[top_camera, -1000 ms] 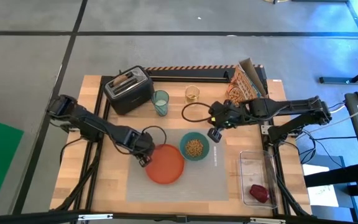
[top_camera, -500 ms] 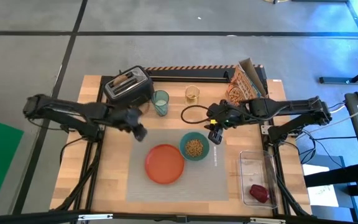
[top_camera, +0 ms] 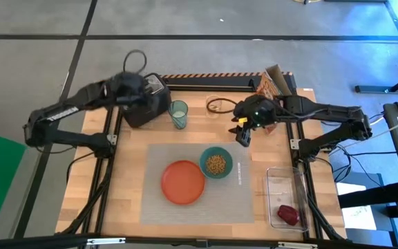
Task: Arrange a breakfast setting
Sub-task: Put the toasted bread on the plate
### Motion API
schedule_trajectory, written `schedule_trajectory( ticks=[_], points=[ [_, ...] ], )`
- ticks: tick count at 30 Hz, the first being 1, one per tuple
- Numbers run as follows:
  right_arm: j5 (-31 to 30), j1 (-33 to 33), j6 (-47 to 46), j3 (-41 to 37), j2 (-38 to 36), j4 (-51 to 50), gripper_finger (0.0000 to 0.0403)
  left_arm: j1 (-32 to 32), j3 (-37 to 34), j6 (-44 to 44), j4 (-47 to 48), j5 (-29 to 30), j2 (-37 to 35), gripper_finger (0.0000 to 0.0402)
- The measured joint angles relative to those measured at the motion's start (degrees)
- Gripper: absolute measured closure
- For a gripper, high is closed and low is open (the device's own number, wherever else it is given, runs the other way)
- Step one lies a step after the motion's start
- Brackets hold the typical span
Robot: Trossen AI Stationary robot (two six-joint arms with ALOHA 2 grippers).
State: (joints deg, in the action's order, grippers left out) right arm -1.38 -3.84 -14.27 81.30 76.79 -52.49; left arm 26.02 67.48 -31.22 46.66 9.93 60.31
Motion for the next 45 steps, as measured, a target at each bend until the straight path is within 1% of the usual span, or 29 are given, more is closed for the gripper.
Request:
schedule_trajectory(
  ticks=[4,8,13,15,19,23,27,34,37,43,45],
  points=[
    [1.9,-1.2,1.3,0.0,0.0,0.2,0.0187,8.7,6.0,9.2,7.2,-0.5,5.0,0.0284],
    [1.2,-2.1,0.2,0.0,0.0,0.4,0.0187,17.4,10.0,17.1,15.6,-0.6,10.1,0.0284],
    [-1.7,-3.0,-5.4,0.0,-0.1,0.6,0.0187,25.4,10.4,25.7,20.9,-2.1,13.7,0.0284],
    [-3.0,-3.0,-7.1,0.0,-0.1,1.2,0.0187,27.8,10.4,28.2,21.4,-2.0,14.8,0.0284],
    [-3.1,-2.9,-9.8,0.0,-0.1,3.9,0.0187,31.2,10.4,32.3,21.5,-3.2,16.6,0.0284],
    [-4.3,-2.9,-11.8,0.0,-0.1,6.5,0.0187,33.2,10.4,36.5,22.5,-4.2,17.8,0.0284],
    [-5.4,-2.9,-13.7,0.0,-0.1,6.8,0.0187,34.0,10.4,40.3,24.1,-4.8,18.9,0.0285],
    [-6.6,-2.9,-15.4,0.0,0.0,8.5,0.0187,34.5,10.4,41.2,23.3,-3.4,21.1,0.0289],
    [-6.6,-2.9,-15.5,0.0,0.0,9.0,0.0187,34.5,10.4,43.3,23.3,-3.2,21.8,0.0312],
    [-5.8,-2.9,-16.7,0.0,0.0,8.5,0.0187,34.4,10.6,44.7,22.9,-2.5,22.6,0.0383],
    [-5.5,-2.9,-16.9,0.0,0.0,8.6,0.0187,34.4,11.3,45.2,23.7,-1.9,22.6,0.0393]
  ],
)
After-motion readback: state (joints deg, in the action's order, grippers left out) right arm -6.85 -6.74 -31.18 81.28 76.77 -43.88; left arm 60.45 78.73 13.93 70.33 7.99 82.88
